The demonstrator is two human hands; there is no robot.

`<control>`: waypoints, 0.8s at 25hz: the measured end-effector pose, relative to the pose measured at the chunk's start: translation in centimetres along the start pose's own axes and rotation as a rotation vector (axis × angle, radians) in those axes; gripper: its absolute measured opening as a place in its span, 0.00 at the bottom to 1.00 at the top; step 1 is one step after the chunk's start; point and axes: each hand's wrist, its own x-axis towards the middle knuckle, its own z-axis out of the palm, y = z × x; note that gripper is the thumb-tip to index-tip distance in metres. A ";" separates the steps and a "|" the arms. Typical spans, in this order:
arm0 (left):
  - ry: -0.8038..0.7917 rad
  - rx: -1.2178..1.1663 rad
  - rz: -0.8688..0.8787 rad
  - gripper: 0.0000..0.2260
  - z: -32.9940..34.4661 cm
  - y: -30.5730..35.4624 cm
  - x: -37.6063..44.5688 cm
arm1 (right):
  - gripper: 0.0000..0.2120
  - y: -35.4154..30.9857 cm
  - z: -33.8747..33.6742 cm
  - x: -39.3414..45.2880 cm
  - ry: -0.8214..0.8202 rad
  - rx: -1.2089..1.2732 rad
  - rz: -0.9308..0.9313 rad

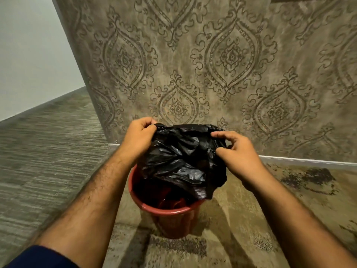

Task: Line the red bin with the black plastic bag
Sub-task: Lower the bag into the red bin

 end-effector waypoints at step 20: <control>-0.473 0.482 0.178 0.14 -4.9 -14.6 4.9 | 0.15 9.8 5.4 10.2 -0.139 -0.525 0.223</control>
